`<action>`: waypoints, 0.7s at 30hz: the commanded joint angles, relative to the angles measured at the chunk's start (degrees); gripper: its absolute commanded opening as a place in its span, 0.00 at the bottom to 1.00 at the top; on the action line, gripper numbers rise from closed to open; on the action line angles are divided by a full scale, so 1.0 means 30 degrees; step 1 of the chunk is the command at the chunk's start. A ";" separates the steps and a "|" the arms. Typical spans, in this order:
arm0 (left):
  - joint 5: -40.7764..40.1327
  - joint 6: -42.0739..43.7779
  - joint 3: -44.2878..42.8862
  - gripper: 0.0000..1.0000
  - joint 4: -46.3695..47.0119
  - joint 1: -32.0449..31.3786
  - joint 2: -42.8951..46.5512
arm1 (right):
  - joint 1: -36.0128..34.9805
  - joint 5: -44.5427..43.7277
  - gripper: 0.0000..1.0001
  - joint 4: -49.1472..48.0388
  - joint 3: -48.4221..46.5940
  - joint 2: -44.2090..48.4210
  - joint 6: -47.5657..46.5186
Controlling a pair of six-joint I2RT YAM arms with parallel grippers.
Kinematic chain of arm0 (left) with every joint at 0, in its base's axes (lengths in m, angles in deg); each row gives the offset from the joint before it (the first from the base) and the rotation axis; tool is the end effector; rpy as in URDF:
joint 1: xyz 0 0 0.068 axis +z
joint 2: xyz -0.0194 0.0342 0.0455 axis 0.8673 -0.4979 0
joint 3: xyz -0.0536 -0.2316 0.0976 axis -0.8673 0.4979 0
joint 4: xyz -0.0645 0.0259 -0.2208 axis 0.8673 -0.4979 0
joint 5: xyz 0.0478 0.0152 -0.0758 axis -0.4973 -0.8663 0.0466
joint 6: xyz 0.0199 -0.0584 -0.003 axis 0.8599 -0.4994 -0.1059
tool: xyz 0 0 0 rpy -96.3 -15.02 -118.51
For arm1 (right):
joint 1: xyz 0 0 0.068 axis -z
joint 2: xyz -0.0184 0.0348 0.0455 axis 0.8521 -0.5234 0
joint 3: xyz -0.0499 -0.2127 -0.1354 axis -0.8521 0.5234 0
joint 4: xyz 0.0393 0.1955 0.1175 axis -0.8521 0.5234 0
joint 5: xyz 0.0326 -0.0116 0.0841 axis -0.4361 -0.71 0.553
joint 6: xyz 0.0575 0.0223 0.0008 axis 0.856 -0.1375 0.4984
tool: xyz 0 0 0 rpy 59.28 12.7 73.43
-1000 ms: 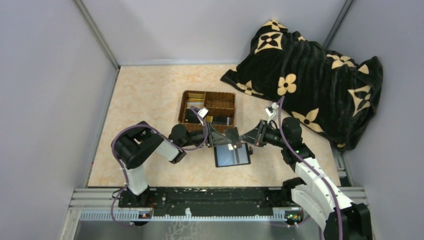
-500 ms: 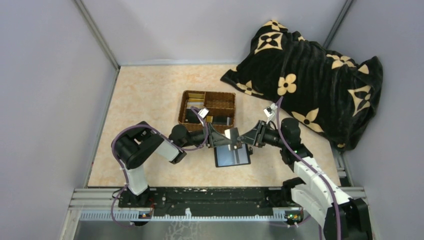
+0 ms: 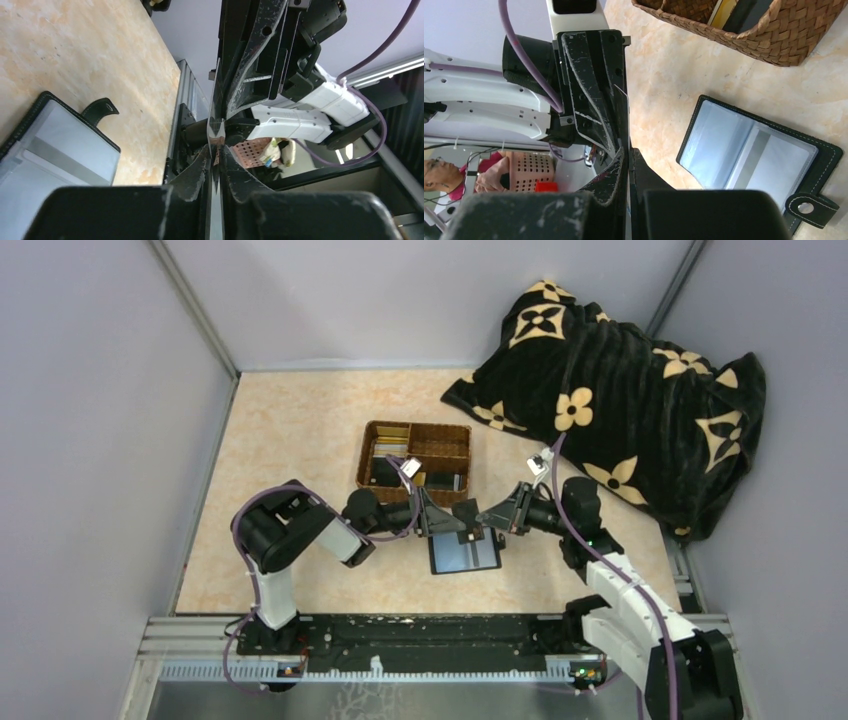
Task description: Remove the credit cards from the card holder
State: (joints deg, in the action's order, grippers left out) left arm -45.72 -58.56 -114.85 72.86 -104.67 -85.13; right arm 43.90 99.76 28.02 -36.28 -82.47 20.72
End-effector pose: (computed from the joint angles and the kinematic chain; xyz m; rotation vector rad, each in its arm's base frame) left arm 0.1993 -0.2365 0.1709 0.2915 1.8071 -2.0155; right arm 0.1600 0.0764 0.2153 -0.0660 2.0552 1.4471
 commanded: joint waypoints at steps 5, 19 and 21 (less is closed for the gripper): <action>-0.0898 0.0298 0.1297 0.58 0.4615 0.0529 0.0985 | 0.0043 -0.0732 0.00 0.1003 -0.1699 -0.0323 -0.1970; 0.0508 0.3780 0.2547 0.64 -0.2915 0.3684 0.6006 | 0.0186 -0.5471 0.00 0.5113 -1.1609 -0.8315 -0.6302; 0.0103 0.6560 0.1344 0.65 -0.8039 0.3679 0.8079 | -0.0727 -0.7276 0.00 0.6111 -1.3365 -0.9527 -0.7043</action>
State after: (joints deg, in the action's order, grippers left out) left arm -45.67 -53.05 -105.06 67.61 -93.85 -70.31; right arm 44.51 86.89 42.51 -67.30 -105.64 4.26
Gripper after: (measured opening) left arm 0.641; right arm 0.006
